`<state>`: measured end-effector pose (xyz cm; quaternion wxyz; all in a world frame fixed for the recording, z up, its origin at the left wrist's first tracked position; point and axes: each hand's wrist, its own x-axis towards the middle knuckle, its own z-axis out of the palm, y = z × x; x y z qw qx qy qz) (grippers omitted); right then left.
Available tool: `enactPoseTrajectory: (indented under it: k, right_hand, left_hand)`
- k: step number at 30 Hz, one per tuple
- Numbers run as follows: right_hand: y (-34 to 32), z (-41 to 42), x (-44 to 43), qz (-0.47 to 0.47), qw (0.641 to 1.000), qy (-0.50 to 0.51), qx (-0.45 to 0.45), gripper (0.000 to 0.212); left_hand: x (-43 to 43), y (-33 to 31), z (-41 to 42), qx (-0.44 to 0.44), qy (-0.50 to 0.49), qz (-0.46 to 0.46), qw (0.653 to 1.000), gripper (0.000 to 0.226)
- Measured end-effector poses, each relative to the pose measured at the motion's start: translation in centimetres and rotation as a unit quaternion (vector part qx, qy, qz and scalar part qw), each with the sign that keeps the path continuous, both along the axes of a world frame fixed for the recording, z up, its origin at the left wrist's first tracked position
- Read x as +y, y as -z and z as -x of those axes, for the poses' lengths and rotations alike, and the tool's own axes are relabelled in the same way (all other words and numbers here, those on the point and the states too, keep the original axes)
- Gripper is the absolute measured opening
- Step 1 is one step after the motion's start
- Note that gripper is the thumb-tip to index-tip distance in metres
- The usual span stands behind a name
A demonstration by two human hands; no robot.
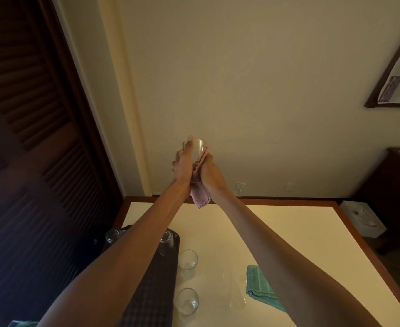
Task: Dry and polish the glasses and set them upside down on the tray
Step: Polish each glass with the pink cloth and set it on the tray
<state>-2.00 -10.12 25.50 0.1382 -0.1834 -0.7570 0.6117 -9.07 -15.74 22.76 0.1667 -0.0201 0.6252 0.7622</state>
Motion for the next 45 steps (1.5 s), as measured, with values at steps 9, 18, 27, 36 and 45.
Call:
enactPoseTrajectory:
  k: [9, 18, 27, 36, 45]
  right_hand:
    - [0.7, -1.1, -2.9, -0.118, 0.980, 0.042, 0.154, 0.032]
    - [-3.6, 1.1, -0.8, 0.013, 0.997, 0.052, 0.047, 0.068]
    - [-2.2, 1.0, -4.0, 0.009, 0.999, -0.035, 0.021, 0.070]
    - [-3.1, 1.8, -5.3, -0.172, 0.972, 0.058, 0.148, 0.022]
    - [-3.3, 3.7, -4.0, 0.082, 0.996, 0.030, -0.007, 0.076]
  left_hand:
    - [-2.5, -4.4, -3.4, 0.019, 0.013, -0.047, 0.999, 0.048]
    - [-3.5, -5.5, -3.5, 0.051, 0.047, -0.022, 0.997, 0.061]
    - [-5.0, -6.2, -1.4, 0.053, -0.019, -0.049, 0.997, 0.092]
    - [-6.0, -7.0, -1.5, 0.011, 0.042, -0.028, 0.999, 0.053]
    - [-5.2, -5.4, 0.9, 0.053, 0.010, 0.016, 0.998, 0.104]
